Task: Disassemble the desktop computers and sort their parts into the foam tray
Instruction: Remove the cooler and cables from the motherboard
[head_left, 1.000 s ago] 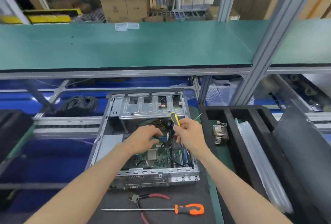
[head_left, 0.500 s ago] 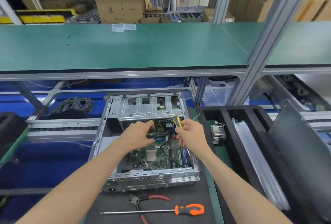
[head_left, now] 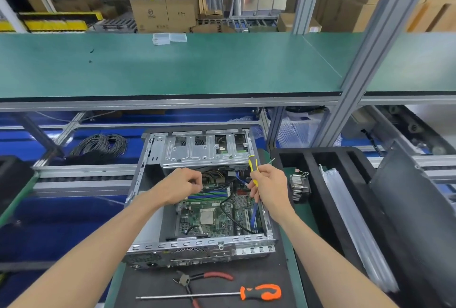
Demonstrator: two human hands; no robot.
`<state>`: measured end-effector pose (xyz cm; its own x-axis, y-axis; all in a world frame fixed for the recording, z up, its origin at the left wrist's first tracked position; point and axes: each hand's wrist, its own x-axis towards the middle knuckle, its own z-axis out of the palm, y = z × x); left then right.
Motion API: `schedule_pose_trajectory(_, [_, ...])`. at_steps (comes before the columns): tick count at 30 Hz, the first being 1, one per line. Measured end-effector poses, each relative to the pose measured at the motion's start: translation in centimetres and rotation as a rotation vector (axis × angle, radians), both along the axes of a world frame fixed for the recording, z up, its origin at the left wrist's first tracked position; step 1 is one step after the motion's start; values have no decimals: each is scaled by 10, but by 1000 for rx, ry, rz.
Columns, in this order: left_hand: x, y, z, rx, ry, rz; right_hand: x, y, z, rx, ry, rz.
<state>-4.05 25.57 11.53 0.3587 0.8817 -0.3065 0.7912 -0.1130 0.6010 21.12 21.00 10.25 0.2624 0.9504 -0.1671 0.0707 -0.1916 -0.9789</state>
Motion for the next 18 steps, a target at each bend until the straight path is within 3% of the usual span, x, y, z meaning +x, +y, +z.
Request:
schedule_pose_trajectory(2, [7,2,-5,66,103,-14,0,0,0,9,-10,-8])
schedule_pose_trajectory(6, [31,3,-24,75,508,-80,-2,-1,-1,22,-37,-24])
schedule_pose_trajectory(8, [46,5,-35,24,482,-127,-4,0,-2,22,-57,-30])
schedule_pose_trajectory(11, [70,9,-45,-35,211,-81,-5,0,-4,34,-78,-32])
schedule_pose_trajectory(16, [115,6,-51,-421,-686,570,-5,1,-7,31,-85,-36])
schedule_pose_trajectory(18, [122,10,-54,-420,-736,582,-5,1,-8,30,-103,-27])
